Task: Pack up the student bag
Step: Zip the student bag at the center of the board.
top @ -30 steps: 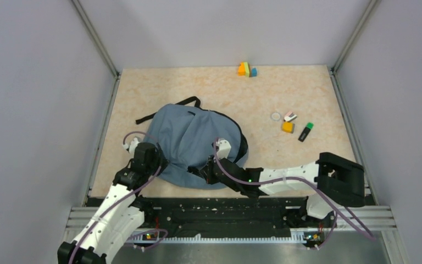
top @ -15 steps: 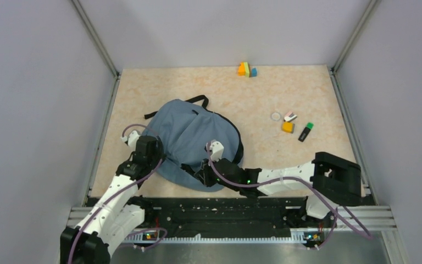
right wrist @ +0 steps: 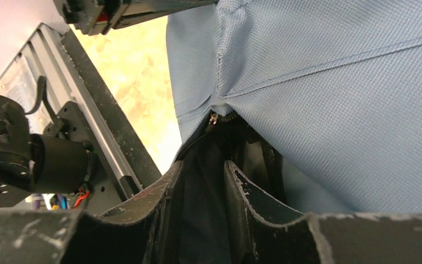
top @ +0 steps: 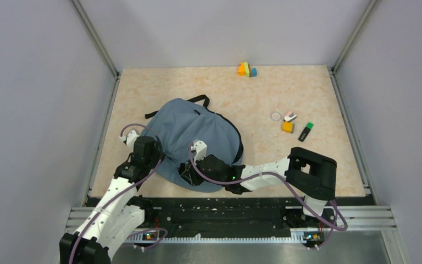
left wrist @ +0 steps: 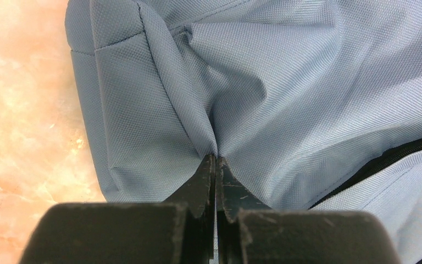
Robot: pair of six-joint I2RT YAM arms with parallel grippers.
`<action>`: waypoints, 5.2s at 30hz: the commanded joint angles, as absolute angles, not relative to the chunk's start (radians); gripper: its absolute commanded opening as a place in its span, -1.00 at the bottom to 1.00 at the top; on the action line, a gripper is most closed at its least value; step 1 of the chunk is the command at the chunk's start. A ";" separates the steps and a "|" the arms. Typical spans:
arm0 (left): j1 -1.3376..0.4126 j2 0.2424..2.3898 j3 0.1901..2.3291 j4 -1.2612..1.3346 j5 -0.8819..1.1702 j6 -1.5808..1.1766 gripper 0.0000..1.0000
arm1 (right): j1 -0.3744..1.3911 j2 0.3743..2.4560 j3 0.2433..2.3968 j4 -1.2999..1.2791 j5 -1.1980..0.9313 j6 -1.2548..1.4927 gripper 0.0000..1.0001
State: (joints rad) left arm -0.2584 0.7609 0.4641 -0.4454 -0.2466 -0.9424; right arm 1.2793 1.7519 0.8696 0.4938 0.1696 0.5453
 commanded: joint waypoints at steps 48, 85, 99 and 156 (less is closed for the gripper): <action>-0.215 0.746 0.621 -0.439 -0.277 -0.855 -1.00 | 1.285 1.748 0.733 0.737 0.210 0.138 -1.00; -0.169 0.698 0.697 -0.522 -0.202 -0.595 -0.22 | 1.333 1.651 0.733 0.682 0.141 0.066 -0.85; -0.169 0.643 0.635 -0.689 -0.098 -0.745 0.20 | 1.322 1.788 0.883 0.644 0.053 -0.118 -0.25; -0.149 0.769 0.642 -0.437 -0.214 -0.714 -1.00 | 1.316 1.753 1.085 0.137 0.047 0.251 -1.00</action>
State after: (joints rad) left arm -0.1684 0.7521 0.5610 -0.5430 -0.1280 -0.7647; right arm 1.3075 1.8015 1.0267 0.2520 0.0738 0.1699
